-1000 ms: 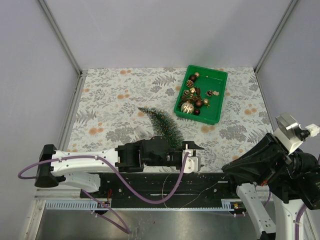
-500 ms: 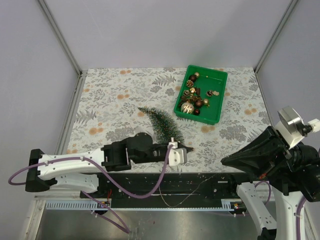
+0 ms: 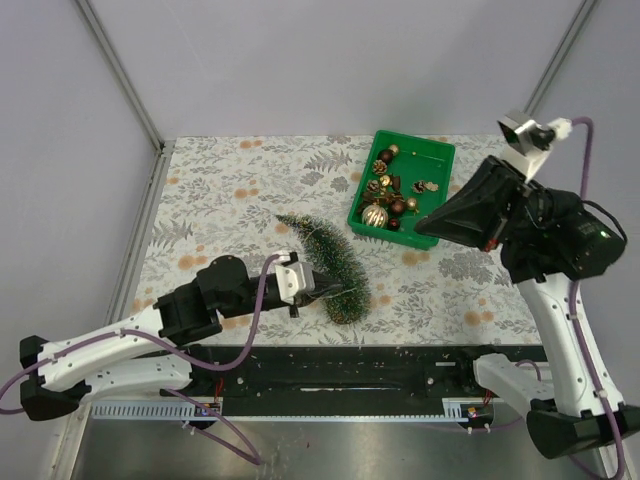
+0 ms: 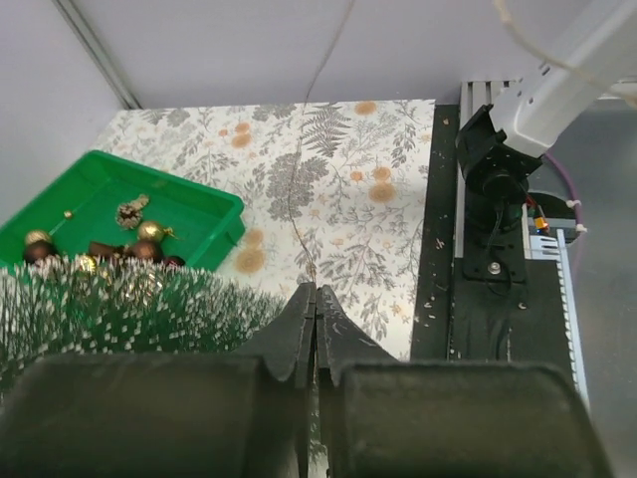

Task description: Decorate the small christmas tree

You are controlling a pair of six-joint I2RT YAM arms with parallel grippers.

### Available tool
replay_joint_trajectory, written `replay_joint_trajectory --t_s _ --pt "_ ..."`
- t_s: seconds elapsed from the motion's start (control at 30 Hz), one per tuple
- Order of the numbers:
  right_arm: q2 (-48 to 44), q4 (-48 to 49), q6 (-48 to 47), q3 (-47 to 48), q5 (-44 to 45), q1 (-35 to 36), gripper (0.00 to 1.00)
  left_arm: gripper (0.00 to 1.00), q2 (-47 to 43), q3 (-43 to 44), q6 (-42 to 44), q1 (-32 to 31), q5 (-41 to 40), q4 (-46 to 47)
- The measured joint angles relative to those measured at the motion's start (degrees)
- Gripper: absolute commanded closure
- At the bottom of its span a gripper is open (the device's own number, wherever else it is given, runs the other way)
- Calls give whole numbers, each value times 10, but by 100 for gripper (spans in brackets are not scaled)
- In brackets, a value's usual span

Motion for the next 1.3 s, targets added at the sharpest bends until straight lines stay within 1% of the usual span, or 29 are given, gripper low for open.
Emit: replay_joint_trajectory --t_s 0.03,0.1,0.17,0.23,0.27,0.33,0.43,0.57,0.77,0.93,1.17,1.3 --pt "9 -2 -10 2 0 17 100 98 -8 -7 -10 8 7 0" --pt "27 -52 -68 6 0 76 100 98 -22 -21 -28 24 23 -1" --pt "40 -174 -178 34 5 155 100 98 -33 -30 -44 39 34 -2" --pt "63 -309 -297 91 19 228 100 98 -42 -35 -58 56 45 -3" --pt "75 -364 -348 121 23 254 100 98 -47 -37 -64 64 49 -4" --pt "92 -439 -428 167 31 277 100 98 -59 -42 -74 81 57 -4" --pt "111 -513 -503 211 35 280 100 98 -80 -52 -87 104 66 -6" --pt "161 -561 -553 261 33 282 100 98 -105 -67 -99 129 75 -11" --pt "264 -599 -582 317 30 292 100 98 -136 -89 -104 153 84 -25" --pt "351 -649 -611 394 29 320 100 98 -162 -104 -104 174 88 -35" --pt "468 -757 -673 601 27 369 100 98 -198 -115 -104 202 90 -38" --pt "510 -775 -681 674 13 379 100 98 -211 -119 -104 211 88 -50"
